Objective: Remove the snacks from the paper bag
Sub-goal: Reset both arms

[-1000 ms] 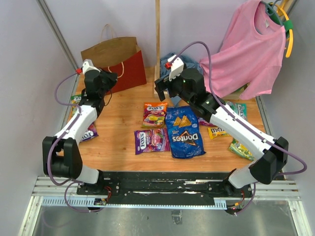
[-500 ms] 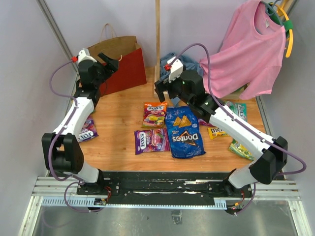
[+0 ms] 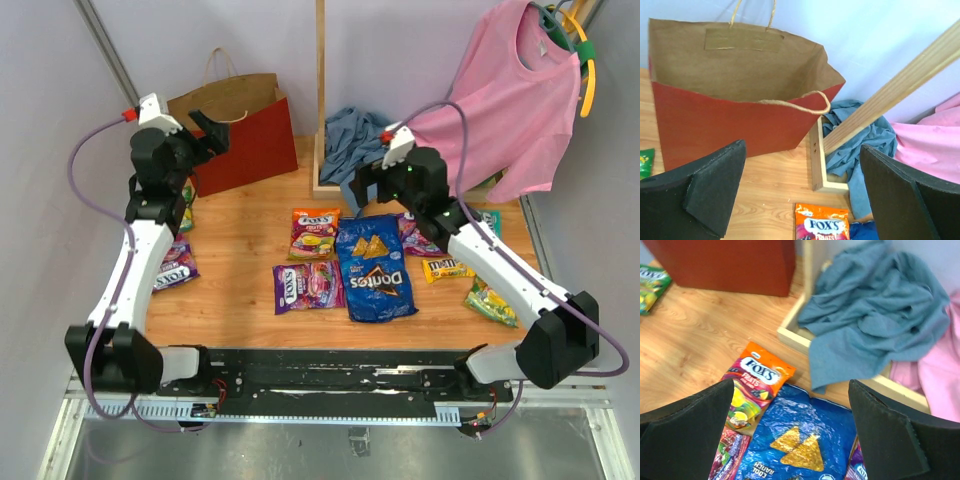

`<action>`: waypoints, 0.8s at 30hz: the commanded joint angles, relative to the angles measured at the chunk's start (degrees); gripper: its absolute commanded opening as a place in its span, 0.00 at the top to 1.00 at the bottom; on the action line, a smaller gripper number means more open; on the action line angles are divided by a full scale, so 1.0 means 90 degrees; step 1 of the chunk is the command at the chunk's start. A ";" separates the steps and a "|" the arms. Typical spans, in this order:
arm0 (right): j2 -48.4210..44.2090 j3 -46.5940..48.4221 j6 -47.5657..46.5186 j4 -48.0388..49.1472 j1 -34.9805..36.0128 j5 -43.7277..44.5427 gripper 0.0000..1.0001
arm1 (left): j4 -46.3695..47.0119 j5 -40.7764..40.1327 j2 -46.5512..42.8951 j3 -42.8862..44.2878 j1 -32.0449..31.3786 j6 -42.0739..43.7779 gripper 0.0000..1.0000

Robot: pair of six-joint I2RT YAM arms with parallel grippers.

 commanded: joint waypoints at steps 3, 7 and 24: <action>-0.0151 -0.0294 0.1160 0.0226 -0.0865 -0.0404 0.02 | 0.0323 -0.0069 -0.1345 -0.1315 0.0028 0.0518 0.00; -0.0060 -0.0219 0.0885 -0.0155 -0.0866 0.0594 0.02 | 0.0505 -0.0400 -0.1848 -0.2278 0.0035 0.0651 0.00; 0.0060 -0.0285 0.0964 -0.0093 -0.0915 0.1598 0.02 | 0.1569 0.0260 -0.2623 -0.3434 0.0033 0.0858 0.00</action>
